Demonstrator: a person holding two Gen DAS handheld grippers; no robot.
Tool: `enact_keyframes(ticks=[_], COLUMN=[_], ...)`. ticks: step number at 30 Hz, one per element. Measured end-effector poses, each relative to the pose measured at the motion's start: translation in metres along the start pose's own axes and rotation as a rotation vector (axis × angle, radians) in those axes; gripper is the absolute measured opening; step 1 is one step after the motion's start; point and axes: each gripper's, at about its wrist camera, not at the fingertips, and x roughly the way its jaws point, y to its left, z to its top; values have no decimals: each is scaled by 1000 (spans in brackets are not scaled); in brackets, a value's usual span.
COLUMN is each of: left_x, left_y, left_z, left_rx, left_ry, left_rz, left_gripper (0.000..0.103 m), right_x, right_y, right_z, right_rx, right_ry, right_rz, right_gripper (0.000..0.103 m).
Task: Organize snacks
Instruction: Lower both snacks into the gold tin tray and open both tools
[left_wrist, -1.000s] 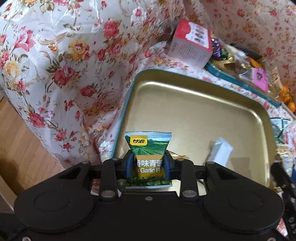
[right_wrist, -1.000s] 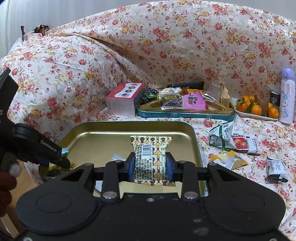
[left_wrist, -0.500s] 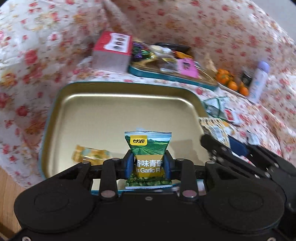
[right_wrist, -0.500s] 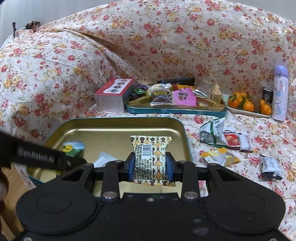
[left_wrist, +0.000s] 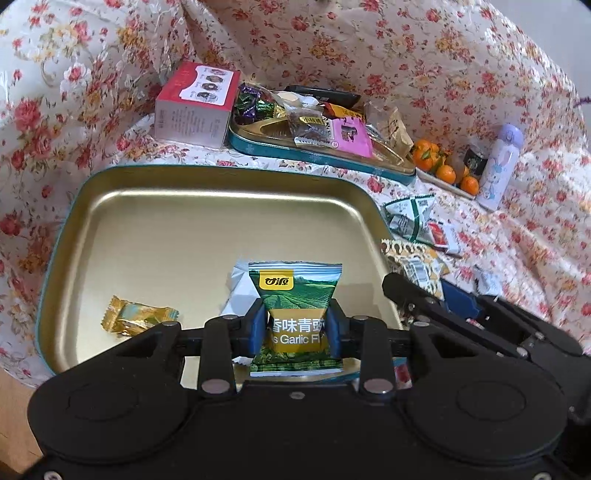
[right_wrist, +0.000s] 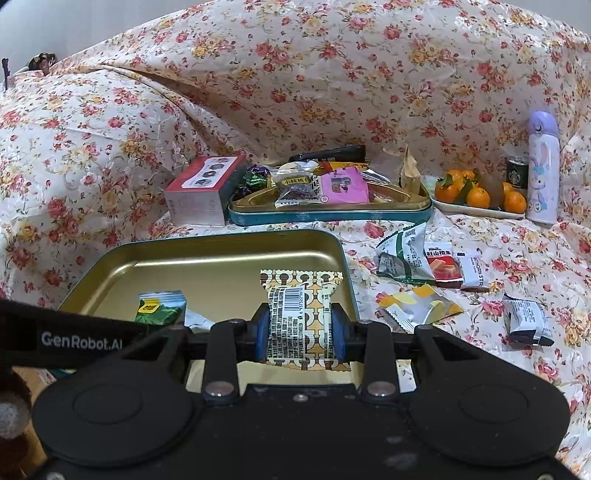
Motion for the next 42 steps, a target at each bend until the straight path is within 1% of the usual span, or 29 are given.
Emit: enact_keyframes(ticks=[3, 6, 12, 15, 20, 26, 30, 33, 36, 42], left_x=[3, 5, 5, 3, 2, -5, -12, -15, -18, -25], left_y=[6, 9, 8, 7, 6, -5, -14, -20, -21, -20], left_z=[2, 2, 1, 1, 2, -3, -7, -9, -11, -16], left_rx=[-38, -55, -51, -44, -37, 19, 61, 89, 99, 95], left_ry=[13, 17, 4, -14, -17, -50, -81, -97, -111, -132], left_rz=[-34, -33, -62, -53, -37, 4, 58, 112, 146, 178], left_gripper=[42, 42, 44, 48, 49, 49, 49, 49, 49, 49], right_x=[2, 3, 3, 2, 0, -2, -4, -6, -10, -17], right_y=[0, -2, -1, -1, -1, -1, -3, -2, -1, 1], right_z=[0, -1, -2, -1, 1, 1, 0, -1, -3, -6], right_rx=[10, 31, 49, 54, 60, 59, 63, 57, 47, 32], right_ry=[11, 20, 16, 6, -7, -16, -13, -11, -11, -13], right_rz=[2, 8, 24, 22, 17, 12, 11, 13, 17, 27], right_gripper=[36, 37, 39, 41, 41, 41, 41, 41, 41, 41])
